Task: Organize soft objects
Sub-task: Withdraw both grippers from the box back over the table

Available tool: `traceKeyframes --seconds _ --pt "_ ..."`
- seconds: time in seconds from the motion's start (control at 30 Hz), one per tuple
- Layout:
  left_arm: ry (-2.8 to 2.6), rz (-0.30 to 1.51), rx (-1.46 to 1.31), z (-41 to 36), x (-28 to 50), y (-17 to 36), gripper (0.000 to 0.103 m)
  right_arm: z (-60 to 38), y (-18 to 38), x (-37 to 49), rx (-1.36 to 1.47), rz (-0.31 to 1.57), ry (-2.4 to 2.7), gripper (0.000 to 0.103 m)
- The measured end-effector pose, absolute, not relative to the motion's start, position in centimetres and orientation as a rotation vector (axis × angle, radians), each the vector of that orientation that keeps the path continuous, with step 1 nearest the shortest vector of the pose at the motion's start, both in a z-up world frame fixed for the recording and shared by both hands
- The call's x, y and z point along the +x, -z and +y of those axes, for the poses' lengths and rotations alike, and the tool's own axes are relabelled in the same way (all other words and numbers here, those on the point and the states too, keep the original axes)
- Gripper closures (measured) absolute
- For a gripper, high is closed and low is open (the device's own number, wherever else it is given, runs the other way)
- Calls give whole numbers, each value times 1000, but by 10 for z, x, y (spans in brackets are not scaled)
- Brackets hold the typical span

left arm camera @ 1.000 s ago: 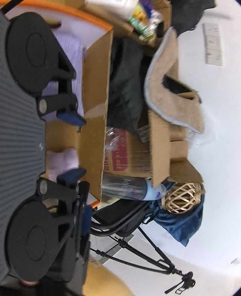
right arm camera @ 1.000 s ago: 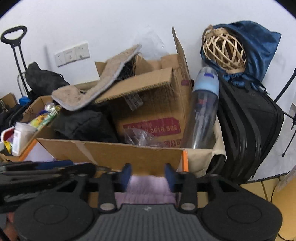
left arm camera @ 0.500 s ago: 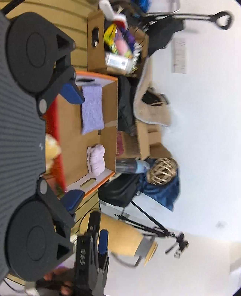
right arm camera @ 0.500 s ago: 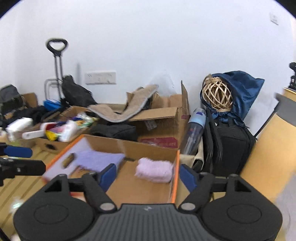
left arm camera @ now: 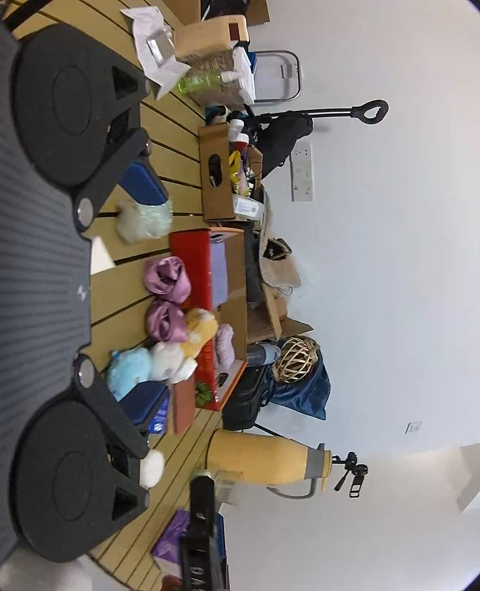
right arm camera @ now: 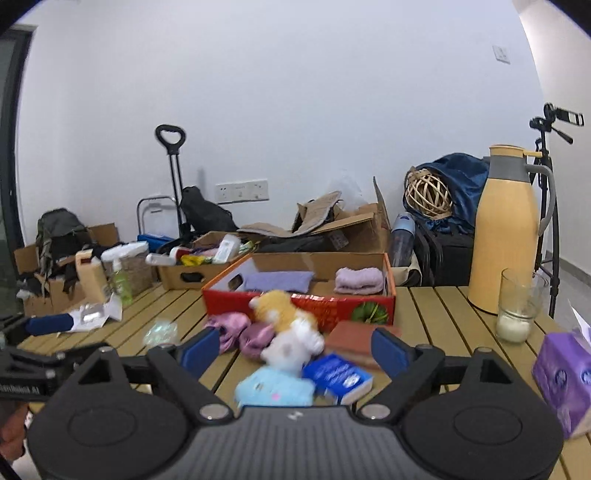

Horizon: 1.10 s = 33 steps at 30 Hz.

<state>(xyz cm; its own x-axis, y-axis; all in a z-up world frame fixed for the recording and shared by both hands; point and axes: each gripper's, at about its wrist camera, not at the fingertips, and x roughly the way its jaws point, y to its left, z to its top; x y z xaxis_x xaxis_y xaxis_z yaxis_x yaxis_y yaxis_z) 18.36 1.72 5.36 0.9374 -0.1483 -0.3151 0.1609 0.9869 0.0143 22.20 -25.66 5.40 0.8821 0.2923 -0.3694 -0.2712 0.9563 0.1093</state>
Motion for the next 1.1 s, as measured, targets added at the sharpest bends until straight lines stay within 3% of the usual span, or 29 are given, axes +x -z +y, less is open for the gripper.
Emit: traceKeyframes --seconds 0.3,0.77,0.93,1.1 --pt "153 302 68 9 164 -54 0 -256 -43 178 46 390 -268 12" --pt "191 367 73 -2 221 -19 0 -274 -5 202 131 402 -178 12" --pt "197 415 55 -7 255 -6 0 -270 8 232 101 454 -189 14" --pt "139 422 104 -12 281 6 0 -263 11 266 69 490 -258 23"
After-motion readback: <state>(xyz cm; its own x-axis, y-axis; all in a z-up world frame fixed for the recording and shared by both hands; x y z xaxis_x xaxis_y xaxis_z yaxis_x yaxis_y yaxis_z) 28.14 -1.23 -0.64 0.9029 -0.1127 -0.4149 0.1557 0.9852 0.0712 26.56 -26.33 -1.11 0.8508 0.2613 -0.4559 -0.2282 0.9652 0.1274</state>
